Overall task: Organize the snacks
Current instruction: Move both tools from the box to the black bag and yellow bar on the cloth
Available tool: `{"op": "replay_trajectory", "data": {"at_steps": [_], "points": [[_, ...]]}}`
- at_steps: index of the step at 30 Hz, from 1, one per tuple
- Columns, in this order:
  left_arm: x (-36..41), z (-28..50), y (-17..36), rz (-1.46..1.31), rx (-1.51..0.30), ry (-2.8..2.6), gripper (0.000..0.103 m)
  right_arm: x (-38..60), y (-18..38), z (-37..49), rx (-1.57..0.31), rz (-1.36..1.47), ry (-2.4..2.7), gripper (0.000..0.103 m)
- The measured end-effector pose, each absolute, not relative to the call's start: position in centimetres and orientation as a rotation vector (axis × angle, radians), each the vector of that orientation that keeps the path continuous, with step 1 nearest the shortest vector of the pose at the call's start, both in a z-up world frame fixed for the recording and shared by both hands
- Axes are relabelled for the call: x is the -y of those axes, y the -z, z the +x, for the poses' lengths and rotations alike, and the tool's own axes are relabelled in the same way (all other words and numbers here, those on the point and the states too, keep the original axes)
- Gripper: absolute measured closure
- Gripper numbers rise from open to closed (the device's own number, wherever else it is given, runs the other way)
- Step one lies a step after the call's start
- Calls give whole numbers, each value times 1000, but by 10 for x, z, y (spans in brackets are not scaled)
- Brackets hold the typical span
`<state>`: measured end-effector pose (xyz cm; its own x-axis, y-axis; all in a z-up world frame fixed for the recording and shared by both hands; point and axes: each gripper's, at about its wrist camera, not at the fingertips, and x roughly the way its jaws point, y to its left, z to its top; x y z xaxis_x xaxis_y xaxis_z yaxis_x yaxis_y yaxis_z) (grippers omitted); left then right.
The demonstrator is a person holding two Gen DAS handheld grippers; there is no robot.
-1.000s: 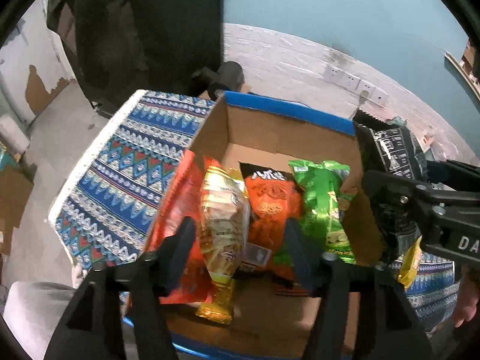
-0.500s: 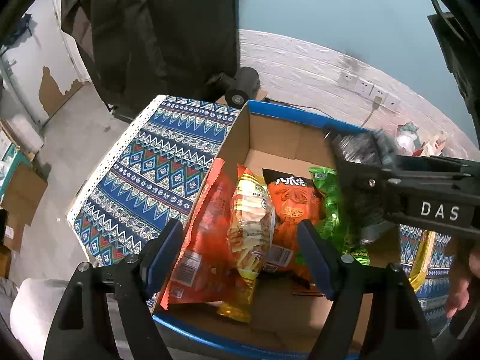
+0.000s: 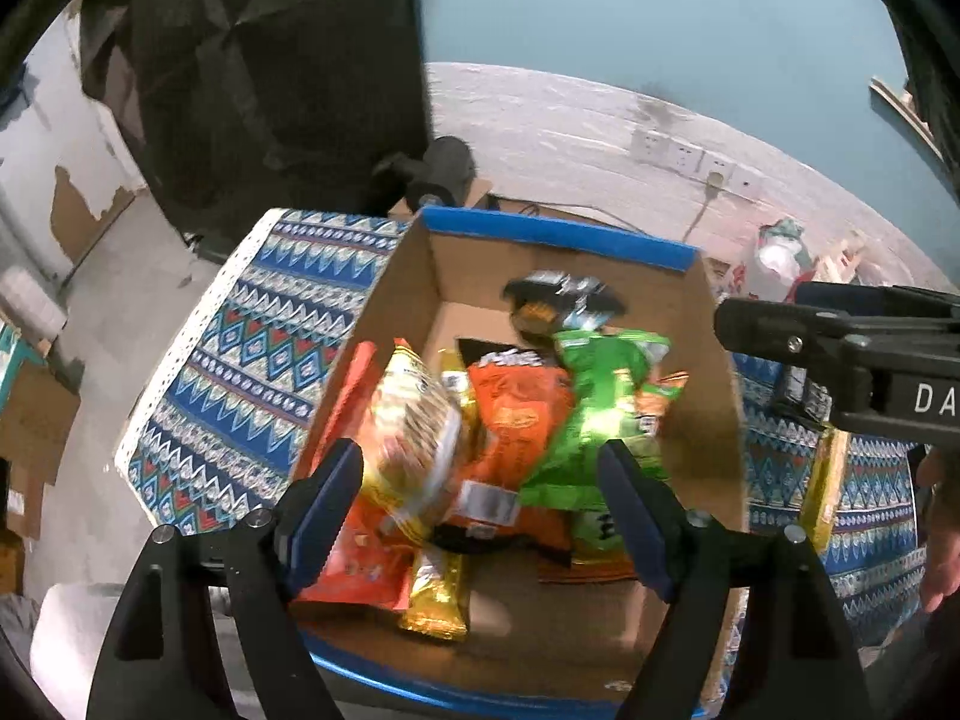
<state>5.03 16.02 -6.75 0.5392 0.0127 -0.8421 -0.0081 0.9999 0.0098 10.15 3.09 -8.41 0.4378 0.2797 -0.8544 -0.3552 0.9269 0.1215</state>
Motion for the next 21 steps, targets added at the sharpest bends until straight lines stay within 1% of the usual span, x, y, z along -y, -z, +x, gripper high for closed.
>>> {"op": "replay_trajectory", "data": {"at_steps": [8,21], "points": [[-116,47,60,54,-982,72,21,23,81,89,-1050,-47,-296,20],[-57,46,61,75,-1002,185,21,103,85,69,-1057,19,-171,20]]}}
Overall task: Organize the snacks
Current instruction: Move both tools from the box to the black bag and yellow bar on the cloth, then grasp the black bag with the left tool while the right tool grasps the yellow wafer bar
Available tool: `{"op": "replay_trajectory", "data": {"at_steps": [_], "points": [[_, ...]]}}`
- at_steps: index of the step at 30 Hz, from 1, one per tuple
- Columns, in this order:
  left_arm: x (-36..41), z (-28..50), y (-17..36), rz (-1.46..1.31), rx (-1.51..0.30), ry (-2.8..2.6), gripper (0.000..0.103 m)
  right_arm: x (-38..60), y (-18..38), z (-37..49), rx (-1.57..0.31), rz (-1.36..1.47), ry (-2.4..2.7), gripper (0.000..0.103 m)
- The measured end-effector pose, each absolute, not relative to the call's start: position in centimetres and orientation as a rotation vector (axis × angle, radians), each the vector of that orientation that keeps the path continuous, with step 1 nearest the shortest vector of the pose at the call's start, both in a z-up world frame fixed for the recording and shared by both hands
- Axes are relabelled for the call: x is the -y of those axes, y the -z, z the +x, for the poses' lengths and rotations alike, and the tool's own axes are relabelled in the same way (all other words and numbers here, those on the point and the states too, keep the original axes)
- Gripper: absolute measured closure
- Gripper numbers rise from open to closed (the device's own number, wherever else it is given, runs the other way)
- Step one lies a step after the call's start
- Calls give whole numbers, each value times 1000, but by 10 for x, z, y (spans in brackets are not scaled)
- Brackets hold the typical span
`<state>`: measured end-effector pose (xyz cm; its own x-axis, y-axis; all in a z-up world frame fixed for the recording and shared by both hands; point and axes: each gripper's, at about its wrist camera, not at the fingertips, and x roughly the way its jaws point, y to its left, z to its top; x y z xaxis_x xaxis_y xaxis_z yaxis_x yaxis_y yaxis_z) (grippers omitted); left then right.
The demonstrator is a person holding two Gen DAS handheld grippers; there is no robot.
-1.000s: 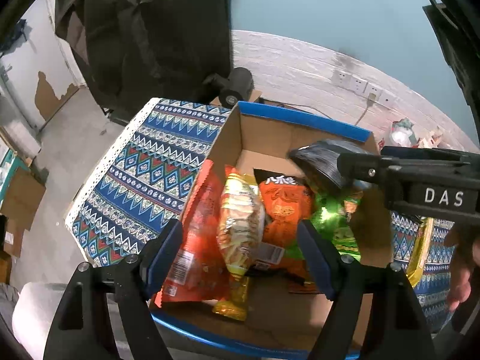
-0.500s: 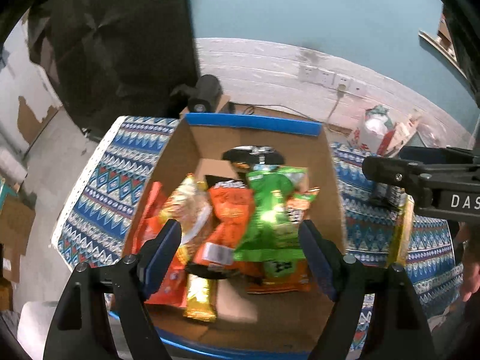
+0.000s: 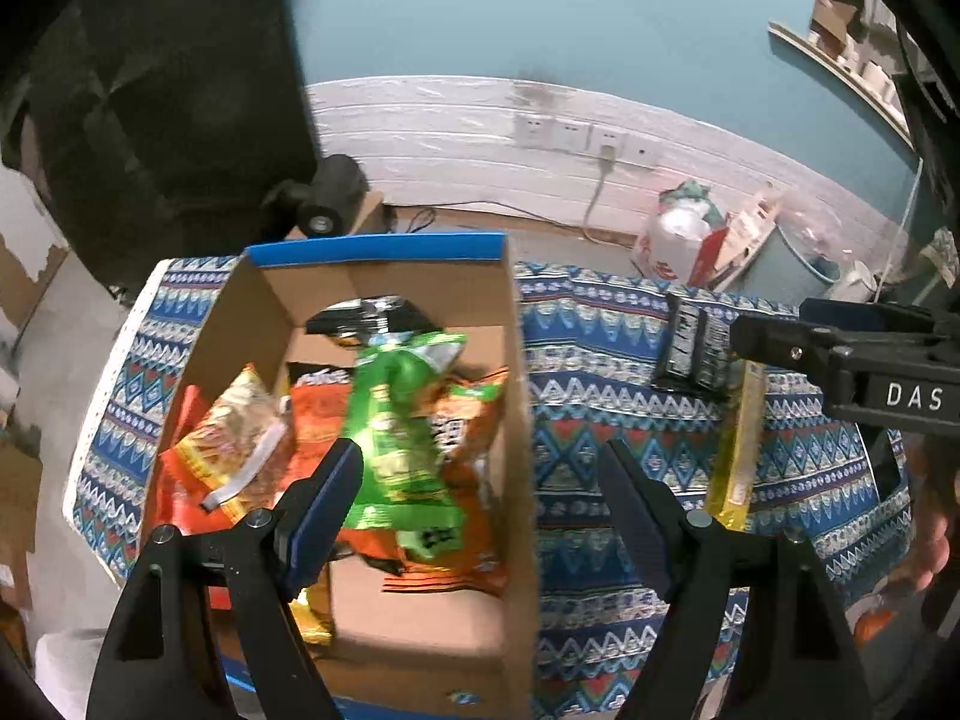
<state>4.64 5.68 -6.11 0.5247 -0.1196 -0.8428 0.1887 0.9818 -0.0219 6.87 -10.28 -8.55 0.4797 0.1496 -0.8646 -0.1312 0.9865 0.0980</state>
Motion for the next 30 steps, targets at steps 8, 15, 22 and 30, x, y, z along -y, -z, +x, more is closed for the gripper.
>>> {"op": "replay_trajectory", "data": {"at_steps": [8,15,22,30], "points": [[-22,47,70,126,-1020,239,21,138,95,55,-1072,35,-124,20],[12,49,90,200,-1048,281,21,169,121,50,-1126,58,-72,20],[39,55,117,226,-1102,306,21,187,162,52,-1207,67,-15,20],[52,65,143,247,-1127,297,21,203,207,58,-1287,107,28,20]]}}
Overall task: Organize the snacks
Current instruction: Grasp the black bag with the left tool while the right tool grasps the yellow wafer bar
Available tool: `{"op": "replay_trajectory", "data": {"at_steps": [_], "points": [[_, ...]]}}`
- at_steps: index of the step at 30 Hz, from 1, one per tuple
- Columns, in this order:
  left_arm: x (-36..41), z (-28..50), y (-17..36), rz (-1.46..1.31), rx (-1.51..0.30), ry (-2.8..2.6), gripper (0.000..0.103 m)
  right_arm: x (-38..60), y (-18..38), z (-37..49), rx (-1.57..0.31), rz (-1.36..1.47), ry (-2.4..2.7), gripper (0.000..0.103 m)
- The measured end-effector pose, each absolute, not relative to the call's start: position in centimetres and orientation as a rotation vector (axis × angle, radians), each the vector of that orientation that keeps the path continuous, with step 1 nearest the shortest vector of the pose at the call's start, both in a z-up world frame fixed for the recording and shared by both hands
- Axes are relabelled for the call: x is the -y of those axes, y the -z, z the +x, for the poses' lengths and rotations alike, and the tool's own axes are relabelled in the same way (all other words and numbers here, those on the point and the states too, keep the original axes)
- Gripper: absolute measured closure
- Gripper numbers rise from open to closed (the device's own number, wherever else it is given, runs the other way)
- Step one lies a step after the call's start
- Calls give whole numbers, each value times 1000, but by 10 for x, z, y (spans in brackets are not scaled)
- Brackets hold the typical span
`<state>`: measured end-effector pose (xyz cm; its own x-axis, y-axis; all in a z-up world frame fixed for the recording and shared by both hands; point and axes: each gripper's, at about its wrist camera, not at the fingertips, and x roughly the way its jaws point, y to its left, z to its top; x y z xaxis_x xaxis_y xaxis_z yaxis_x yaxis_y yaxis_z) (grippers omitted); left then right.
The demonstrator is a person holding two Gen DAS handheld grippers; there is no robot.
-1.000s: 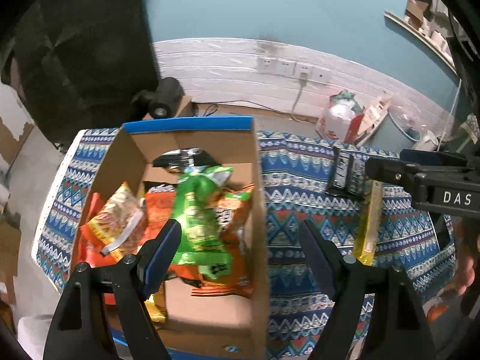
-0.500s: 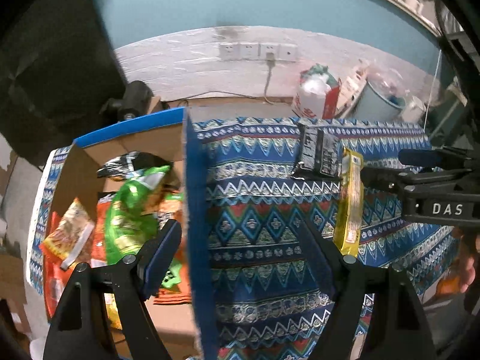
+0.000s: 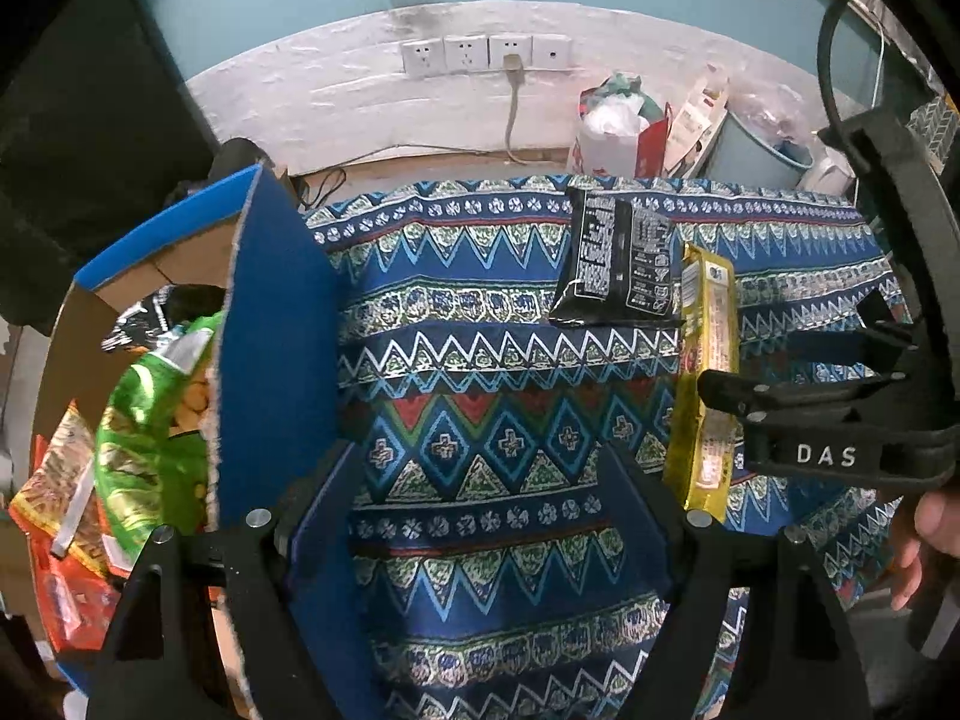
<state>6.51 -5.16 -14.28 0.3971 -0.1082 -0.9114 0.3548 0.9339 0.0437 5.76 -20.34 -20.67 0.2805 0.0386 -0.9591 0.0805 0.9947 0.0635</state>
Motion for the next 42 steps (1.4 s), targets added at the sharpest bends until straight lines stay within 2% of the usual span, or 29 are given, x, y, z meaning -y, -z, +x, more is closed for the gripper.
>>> {"op": "replay_trajectory", "data": {"at_steps": [10,12,14,15,17,20,26,27,29,30,33,34,35,36,42], "points": [[61,67,152,314,-1117,270,18,206,245,64,-1335,97,47,21],[63,67,152,306,-1122,281,18,208,251,62,-1342,86,54,25],[67,67,152,302,-1127,288,18,210,253,59,-1349,82,44,42],[70,67,153,304,-1129,294,18,212,253,57,-1353,68,51,47],[75,68,154,312,-1132,299,18,218,253,53,-1349,51,66,67],[83,69,156,318,-1135,310,18,234,252,47,-1345,36,88,73],[97,75,162,317,-1148,322,18,264,252,41,-1321,100,87,73],[100,77,164,311,-1152,325,18,267,252,46,-1317,112,82,70],[103,81,167,301,-1161,330,18,273,255,50,-1313,110,88,52],[105,83,168,294,-1168,332,18,274,258,53,-1310,107,88,51],[109,91,173,267,-1180,333,18,277,262,56,-1285,99,79,52],[110,93,174,256,-1185,333,18,277,262,57,-1274,90,72,56],[111,96,175,248,-1188,335,18,278,263,61,-1268,80,66,68],[113,99,177,238,-1192,338,18,276,262,63,-1264,67,61,72],[129,118,176,239,-1165,354,15,280,255,64,-1250,37,74,72]]}}
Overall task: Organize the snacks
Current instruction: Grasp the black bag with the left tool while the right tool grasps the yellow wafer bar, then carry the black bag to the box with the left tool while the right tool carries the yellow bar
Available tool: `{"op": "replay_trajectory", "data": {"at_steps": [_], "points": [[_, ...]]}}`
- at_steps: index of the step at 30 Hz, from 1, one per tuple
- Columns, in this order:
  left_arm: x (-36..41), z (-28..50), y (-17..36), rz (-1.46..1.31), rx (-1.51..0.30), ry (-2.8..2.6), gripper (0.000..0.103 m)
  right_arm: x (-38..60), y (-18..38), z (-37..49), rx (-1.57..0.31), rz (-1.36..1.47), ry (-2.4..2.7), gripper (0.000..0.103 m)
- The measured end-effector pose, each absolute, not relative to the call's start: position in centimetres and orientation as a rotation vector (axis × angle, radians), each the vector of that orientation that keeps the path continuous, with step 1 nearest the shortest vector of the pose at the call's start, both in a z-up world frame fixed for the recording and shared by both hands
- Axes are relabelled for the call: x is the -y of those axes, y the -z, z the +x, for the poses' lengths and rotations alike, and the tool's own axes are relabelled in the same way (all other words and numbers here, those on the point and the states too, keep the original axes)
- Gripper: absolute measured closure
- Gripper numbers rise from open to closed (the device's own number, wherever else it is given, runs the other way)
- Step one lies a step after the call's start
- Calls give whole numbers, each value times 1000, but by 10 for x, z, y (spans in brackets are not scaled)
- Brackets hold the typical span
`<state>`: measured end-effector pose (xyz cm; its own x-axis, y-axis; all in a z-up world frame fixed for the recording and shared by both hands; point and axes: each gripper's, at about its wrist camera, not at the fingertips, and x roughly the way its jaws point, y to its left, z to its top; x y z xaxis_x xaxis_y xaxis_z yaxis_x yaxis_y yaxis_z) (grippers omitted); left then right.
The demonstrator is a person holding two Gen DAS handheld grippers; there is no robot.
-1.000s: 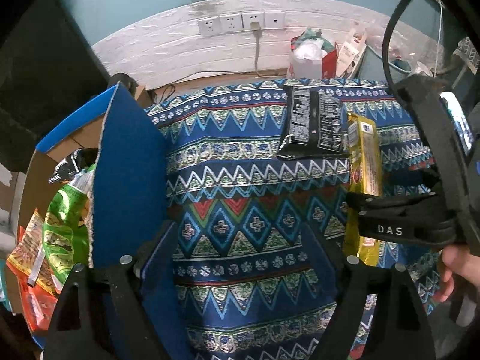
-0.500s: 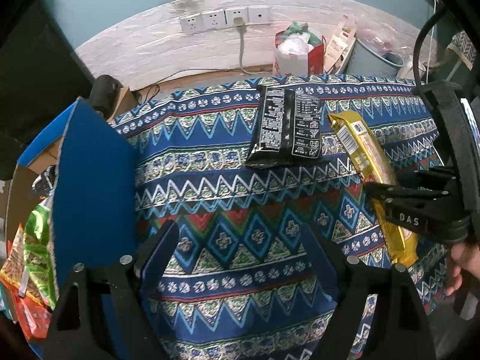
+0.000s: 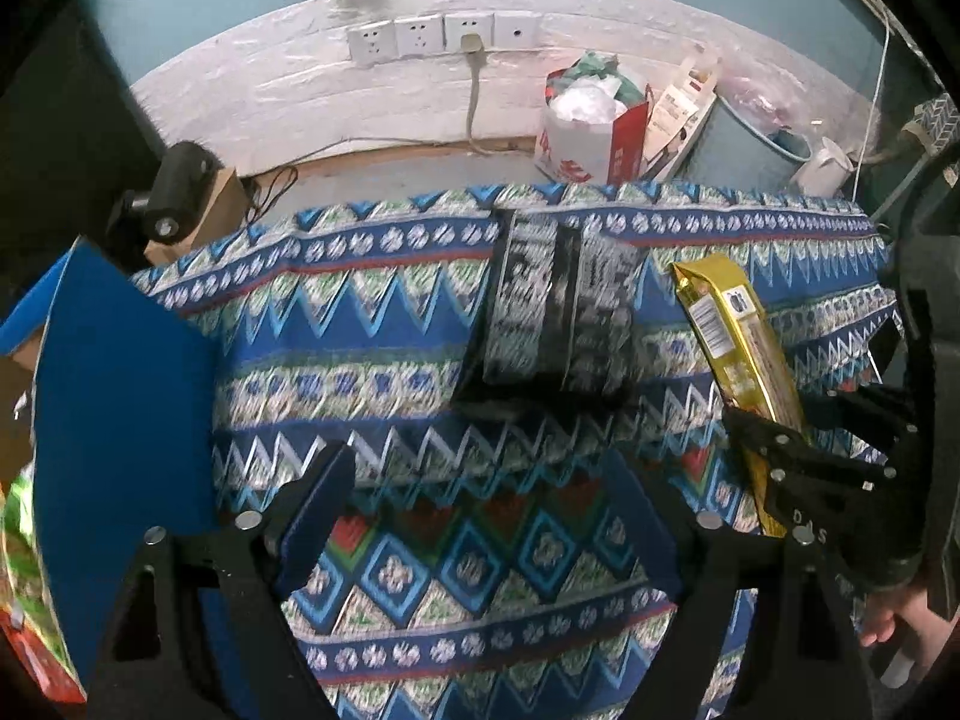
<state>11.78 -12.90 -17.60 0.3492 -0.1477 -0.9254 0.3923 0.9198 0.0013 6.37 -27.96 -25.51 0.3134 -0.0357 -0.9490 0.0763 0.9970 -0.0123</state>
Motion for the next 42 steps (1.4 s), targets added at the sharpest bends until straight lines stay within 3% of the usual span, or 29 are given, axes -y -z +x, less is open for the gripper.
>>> {"op": "replay_trajectory", "data": {"at_steps": [26,28,30,42], "points": [[192,171,219,260,-1147,413,12,306,232,66,-1169,42,98,72],[191,169,218,260,-1128,405,21,307,231,67,-1167,41,100,72],[191,166,216,281,-1108,398,39,306,231,68,-1165,41,100,72],[166,146,201,266,-1121,388,40,293,215,64,-1136,9,85,72]]}}
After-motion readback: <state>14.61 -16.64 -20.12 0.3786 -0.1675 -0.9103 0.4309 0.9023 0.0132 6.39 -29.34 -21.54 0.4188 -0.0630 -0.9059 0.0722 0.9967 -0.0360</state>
